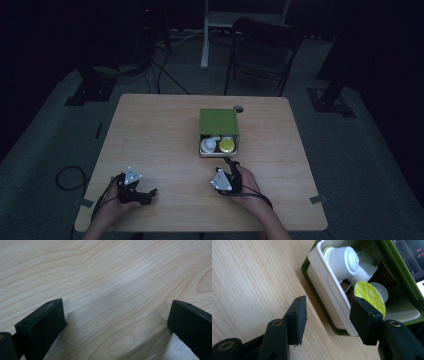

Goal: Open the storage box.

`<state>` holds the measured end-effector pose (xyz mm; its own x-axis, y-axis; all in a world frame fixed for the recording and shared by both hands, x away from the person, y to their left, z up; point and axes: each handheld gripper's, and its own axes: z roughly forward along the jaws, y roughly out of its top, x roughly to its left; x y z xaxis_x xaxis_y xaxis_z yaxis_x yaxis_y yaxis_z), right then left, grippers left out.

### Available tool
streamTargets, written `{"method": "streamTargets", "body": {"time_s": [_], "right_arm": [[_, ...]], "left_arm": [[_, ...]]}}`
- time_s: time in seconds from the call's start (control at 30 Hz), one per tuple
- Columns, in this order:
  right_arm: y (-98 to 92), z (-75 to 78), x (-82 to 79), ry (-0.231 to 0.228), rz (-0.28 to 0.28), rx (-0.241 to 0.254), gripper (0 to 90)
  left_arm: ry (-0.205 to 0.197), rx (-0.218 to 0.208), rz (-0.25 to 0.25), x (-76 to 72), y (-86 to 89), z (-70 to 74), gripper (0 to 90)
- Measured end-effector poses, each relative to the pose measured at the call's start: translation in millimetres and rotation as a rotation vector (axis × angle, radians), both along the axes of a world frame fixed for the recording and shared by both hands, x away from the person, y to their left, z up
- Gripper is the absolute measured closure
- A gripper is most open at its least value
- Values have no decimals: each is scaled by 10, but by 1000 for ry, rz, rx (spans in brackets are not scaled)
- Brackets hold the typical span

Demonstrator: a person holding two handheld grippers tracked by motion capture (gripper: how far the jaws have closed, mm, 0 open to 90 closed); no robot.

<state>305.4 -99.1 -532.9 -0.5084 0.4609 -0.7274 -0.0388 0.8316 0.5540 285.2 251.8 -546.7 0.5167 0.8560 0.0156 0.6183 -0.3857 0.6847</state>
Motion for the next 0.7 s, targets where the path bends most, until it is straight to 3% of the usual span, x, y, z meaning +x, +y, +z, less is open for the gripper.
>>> {"method": "streamTargets", "body": {"time_s": [0.2, 0.4, 0.6, 0.7], "right_arm": [[55, -20, 12, -59, 28, -29, 508], [89, -9, 80, -43, 25, -34, 517], [113, 5, 132, -60, 38, -35, 533], [140, -12, 175, -42, 44, -37, 534]], "left_arm": [[0, 0, 0, 0, 0, 0, 16], [0, 1, 0, 0, 0, 1, 16], [0, 0, 0, 0, 0, 1, 16], [1, 1, 0, 0, 1, 1, 16]]}}
